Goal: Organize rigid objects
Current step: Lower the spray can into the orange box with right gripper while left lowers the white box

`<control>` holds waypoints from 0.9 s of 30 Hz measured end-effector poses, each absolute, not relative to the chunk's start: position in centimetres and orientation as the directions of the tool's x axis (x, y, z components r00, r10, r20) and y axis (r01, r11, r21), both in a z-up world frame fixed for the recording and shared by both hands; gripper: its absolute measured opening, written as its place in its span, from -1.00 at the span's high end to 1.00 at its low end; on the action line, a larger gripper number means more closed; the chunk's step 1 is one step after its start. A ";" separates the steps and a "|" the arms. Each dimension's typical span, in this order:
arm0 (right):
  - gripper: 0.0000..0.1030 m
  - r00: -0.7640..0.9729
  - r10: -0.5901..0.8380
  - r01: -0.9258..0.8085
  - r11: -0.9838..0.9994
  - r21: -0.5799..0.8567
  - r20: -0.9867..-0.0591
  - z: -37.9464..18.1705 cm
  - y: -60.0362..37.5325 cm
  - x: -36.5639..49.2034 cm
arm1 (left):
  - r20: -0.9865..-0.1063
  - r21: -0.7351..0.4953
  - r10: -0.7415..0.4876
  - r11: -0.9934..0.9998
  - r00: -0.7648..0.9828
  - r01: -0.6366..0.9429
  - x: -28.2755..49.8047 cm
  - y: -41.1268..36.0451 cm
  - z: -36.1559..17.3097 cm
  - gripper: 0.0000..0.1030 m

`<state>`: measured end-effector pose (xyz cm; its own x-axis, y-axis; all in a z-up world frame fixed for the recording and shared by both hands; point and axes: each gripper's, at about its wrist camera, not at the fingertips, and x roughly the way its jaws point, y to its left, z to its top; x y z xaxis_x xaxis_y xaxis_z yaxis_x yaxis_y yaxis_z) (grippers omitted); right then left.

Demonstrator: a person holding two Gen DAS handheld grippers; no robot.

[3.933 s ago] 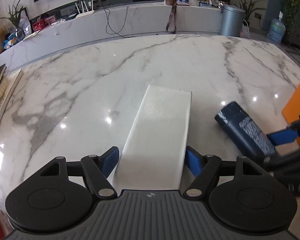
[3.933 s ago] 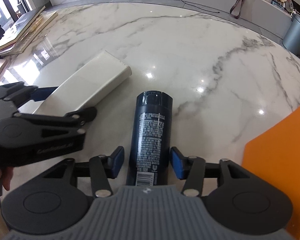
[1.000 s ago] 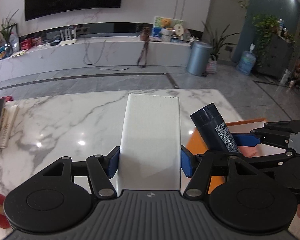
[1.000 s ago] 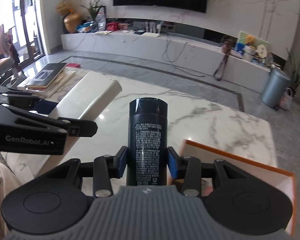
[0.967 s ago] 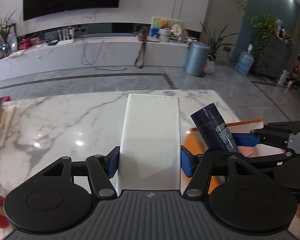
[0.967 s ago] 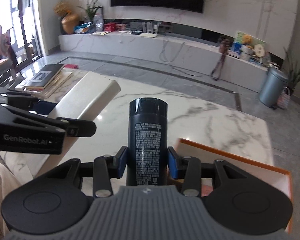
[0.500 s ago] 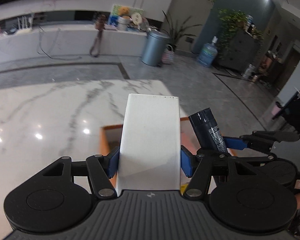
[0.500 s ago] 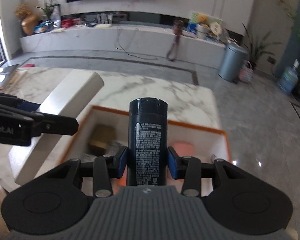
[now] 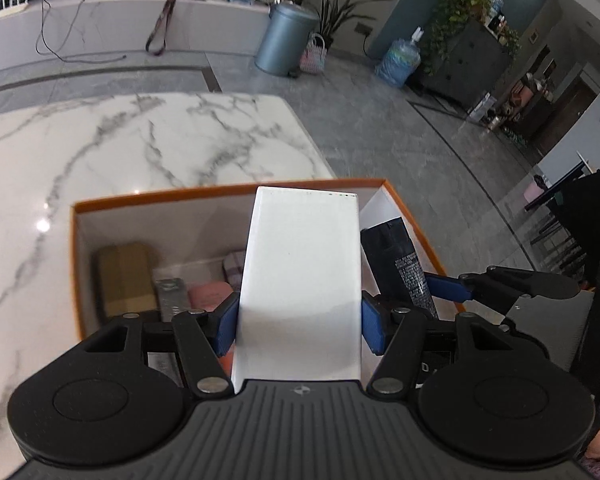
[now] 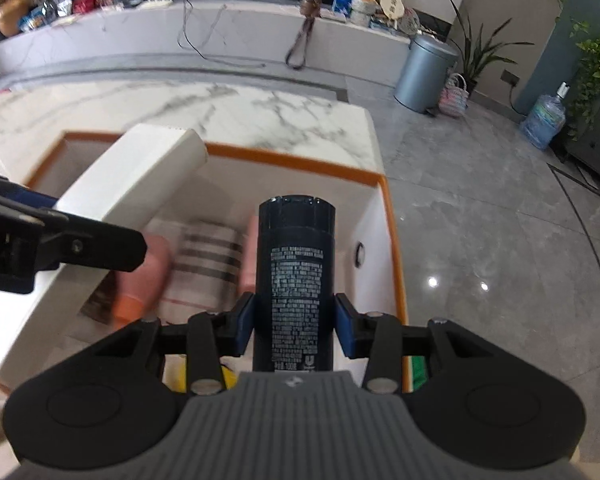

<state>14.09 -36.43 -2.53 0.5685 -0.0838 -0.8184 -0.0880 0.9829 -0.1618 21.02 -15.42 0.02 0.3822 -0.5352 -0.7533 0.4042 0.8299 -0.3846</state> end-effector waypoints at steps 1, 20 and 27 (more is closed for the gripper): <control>0.18 0.564 -0.093 -0.090 0.981 -0.173 -0.821 -3.0 -36.7 14.0 | -0.757 -0.386 -0.535 0.829 0.374 0.405 21.1 -15.8 -0.3 -0.35; 0.19 0.534 -0.186 -0.113 0.951 -0.287 -0.825 -5.5 -37.2 13.6 | -0.796 -0.390 -0.527 0.823 0.297 0.414 20.4 -18.5 -3.0 -0.35; 0.18 0.578 -0.159 -0.081 0.965 -0.250 -0.800 -4.5 -37.8 12.7 | -0.798 -0.397 -0.526 0.825 0.293 0.402 20.1 -18.8 -3.3 -0.35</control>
